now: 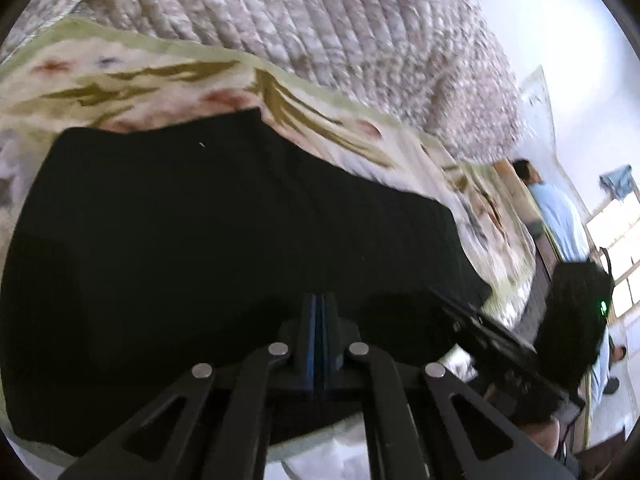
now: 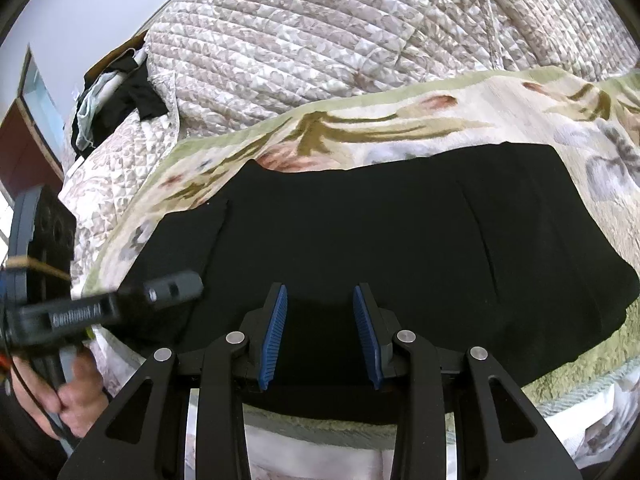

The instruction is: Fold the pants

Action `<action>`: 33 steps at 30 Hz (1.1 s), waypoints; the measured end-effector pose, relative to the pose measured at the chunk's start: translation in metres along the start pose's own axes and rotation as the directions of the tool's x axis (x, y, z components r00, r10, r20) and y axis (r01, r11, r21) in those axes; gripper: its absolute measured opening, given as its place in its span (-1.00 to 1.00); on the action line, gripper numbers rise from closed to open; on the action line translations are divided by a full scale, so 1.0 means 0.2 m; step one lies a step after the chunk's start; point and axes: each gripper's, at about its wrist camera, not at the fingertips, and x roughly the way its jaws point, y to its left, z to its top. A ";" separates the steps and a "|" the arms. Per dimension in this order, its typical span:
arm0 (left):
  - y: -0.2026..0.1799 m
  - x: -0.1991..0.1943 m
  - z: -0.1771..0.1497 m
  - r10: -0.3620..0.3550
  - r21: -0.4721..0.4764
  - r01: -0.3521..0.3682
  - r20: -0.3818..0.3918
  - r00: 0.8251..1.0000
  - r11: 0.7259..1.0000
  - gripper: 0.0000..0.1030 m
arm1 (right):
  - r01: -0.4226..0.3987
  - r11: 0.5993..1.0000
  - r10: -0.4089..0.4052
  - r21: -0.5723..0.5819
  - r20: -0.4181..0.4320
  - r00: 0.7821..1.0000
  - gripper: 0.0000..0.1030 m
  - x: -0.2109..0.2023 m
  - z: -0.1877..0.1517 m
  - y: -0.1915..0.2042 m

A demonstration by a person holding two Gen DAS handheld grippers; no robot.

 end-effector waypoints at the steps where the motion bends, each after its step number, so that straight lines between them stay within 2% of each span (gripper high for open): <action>1: 0.00 -0.03 0.00 -0.006 0.013 0.006 0.008 1.000 1.000 -0.93 | -0.006 1.000 0.006 0.003 -0.001 1.000 -0.31 0.00 0.00 0.00; 4: 0.03 -0.21 0.03 0.000 0.030 -0.003 0.090 0.996 1.000 -0.88 | -0.040 0.999 0.040 -0.001 0.000 0.999 -0.31 0.00 0.01 0.03; 5: 0.06 -0.25 0.06 0.018 0.020 -0.021 0.115 0.993 1.000 -0.80 | -0.061 0.998 0.061 -0.007 0.000 0.998 -0.31 0.01 0.01 0.05; 6: 0.10 -0.29 0.09 0.059 0.010 -0.061 0.145 0.988 0.998 -0.63 | -0.088 0.996 0.088 -0.014 -0.006 0.996 -0.31 0.02 0.02 0.08; 8: 0.19 -0.36 0.15 0.175 -0.004 -0.177 0.202 0.964 0.984 -0.45 | -0.149 0.989 0.149 -0.013 -0.027 0.988 -0.31 0.06 0.04 0.13; 9: 0.24 -0.38 0.17 0.219 -0.017 -0.220 0.212 0.952 0.975 -0.45 | -0.181 0.983 0.181 -0.011 -0.043 0.983 -0.31 0.09 0.06 0.16; 11: 0.35 -0.39 0.21 0.285 -0.055 -0.280 0.209 0.935 0.958 -0.45 | -0.247 0.969 0.246 -0.011 -0.082 0.966 -0.31 0.16 0.08 0.20; 14: 0.48 -0.40 0.21 0.342 -0.101 -0.327 0.218 0.914 0.939 -0.45 | -0.269 0.963 0.262 -0.031 -0.144 0.954 -0.31 0.30 0.11 0.29; 17: 0.56 -0.40 0.19 0.342 -0.137 -0.319 0.214 0.915 0.938 -0.45 | -0.278 0.960 0.266 -0.038 -0.188 0.945 -0.31 0.42 0.14 0.34; 20: 0.58 -0.37 0.17 0.346 -0.133 -0.325 0.204 0.916 0.936 -0.45 | -0.278 0.959 0.265 -0.046 -0.195 0.944 -0.31 0.50 0.17 0.38; 27: 0.60 -0.36 0.16 0.342 -0.148 -0.316 0.203 0.918 0.937 -0.45 | -0.280 0.960 0.280 0.022 -0.161 0.946 -0.31 0.56 0.22 0.36; 33: 0.60 -0.37 0.16 0.346 -0.156 -0.318 0.214 0.913 0.935 -0.45 | -0.372 0.926 0.377 0.067 -0.203 0.904 -0.28 0.55 0.18 0.38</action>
